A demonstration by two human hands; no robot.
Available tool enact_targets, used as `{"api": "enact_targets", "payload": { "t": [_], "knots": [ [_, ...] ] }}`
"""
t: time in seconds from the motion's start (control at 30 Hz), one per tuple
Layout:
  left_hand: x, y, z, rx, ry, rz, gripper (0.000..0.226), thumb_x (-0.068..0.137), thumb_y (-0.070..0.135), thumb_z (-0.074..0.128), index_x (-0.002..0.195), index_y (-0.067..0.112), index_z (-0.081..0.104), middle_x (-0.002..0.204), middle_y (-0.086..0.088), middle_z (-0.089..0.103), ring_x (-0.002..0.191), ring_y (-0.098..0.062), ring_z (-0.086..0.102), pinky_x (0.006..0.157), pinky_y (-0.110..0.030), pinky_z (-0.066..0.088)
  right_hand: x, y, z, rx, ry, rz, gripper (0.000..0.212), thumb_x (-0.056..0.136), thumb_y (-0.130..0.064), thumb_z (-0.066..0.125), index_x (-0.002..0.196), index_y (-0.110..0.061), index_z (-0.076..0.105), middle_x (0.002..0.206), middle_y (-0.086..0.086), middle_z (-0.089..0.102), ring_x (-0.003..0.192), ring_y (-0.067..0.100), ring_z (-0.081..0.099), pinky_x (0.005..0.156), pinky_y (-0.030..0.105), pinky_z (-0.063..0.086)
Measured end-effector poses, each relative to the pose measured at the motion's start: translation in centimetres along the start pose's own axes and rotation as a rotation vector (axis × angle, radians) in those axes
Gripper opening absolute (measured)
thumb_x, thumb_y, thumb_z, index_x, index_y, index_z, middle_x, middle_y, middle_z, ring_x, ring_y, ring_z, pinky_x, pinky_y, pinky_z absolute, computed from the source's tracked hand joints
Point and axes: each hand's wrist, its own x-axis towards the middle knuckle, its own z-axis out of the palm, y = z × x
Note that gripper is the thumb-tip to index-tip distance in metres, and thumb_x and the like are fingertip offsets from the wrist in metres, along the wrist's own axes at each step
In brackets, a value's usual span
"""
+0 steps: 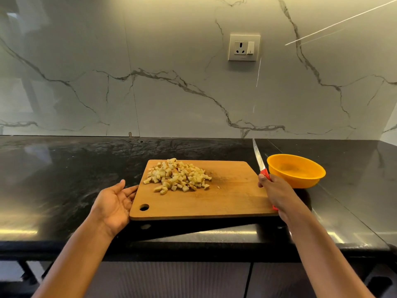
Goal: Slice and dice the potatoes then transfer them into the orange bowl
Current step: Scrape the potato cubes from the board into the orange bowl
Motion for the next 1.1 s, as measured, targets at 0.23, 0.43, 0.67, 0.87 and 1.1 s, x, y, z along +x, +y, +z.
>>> {"api": "enact_targets", "payload": {
  "t": [0.23, 0.43, 0.67, 0.87, 1.1],
  "knots": [
    [-1.4, -0.5, -0.3, -0.099, -0.162, -0.082, 0.053, 0.093, 0.040, 0.048, 0.125, -0.002, 0.048, 0.107, -0.030, 0.064, 0.079, -0.043, 0.069, 0.048, -0.053, 0.053, -0.2, 0.1, -0.2, -0.039, 0.004, -0.025, 0.033, 0.102, -0.033, 0.039, 0.083, -0.012, 0.056, 0.082, 0.000, 0.050, 0.074, 0.009, 0.042, 0.079, 0.034, 0.032],
    [-2.0, -1.4, -0.2, -0.045, -0.170, -0.137, 0.090, 0.052, 0.005, 0.088, 0.132, 0.005, 0.046, 0.116, -0.030, 0.060, 0.085, -0.044, 0.067, 0.052, -0.063, 0.051, 0.0, 0.3, -0.1, -0.105, 0.022, -0.058, 0.031, 0.102, -0.032, 0.039, 0.090, -0.011, 0.058, 0.082, 0.001, 0.054, 0.074, 0.010, 0.047, 0.077, 0.032, 0.035],
    [-2.3, -1.8, 1.1, -0.045, -0.038, -0.091, 0.024, 0.098, 0.019, 0.039, 0.111, 0.001, 0.049, 0.107, -0.029, 0.063, 0.076, -0.044, 0.067, 0.050, -0.060, 0.050, -0.2, -0.4, -0.1, -0.090, 0.012, -0.043, 0.030, 0.102, -0.031, 0.039, 0.096, -0.009, 0.057, 0.085, 0.000, 0.053, 0.082, 0.013, 0.047, 0.080, 0.033, 0.035],
    [-2.8, -1.8, 0.5, -0.080, -0.039, 0.027, 0.022, 0.096, 0.021, 0.044, 0.105, 0.003, 0.052, 0.094, -0.025, 0.068, 0.069, -0.037, 0.070, 0.045, -0.050, 0.054, -0.7, -1.8, -0.7, -0.008, -0.003, -0.108, 0.032, 0.102, -0.034, 0.039, 0.085, -0.014, 0.057, 0.087, 0.003, 0.055, 0.086, 0.016, 0.047, 0.078, 0.032, 0.034],
    [-3.3, -2.1, 2.4, -0.160, -0.156, 0.087, 0.069, 0.048, 0.014, 0.084, 0.109, 0.003, 0.052, 0.099, -0.025, 0.069, 0.075, -0.037, 0.070, 0.047, -0.046, 0.055, -0.2, -4.2, -4.0, -0.058, 0.087, -0.231, 0.037, 0.102, -0.037, 0.039, 0.073, -0.018, 0.053, 0.095, 0.006, 0.056, 0.086, 0.017, 0.045, 0.064, 0.031, 0.031]
  ]
}}
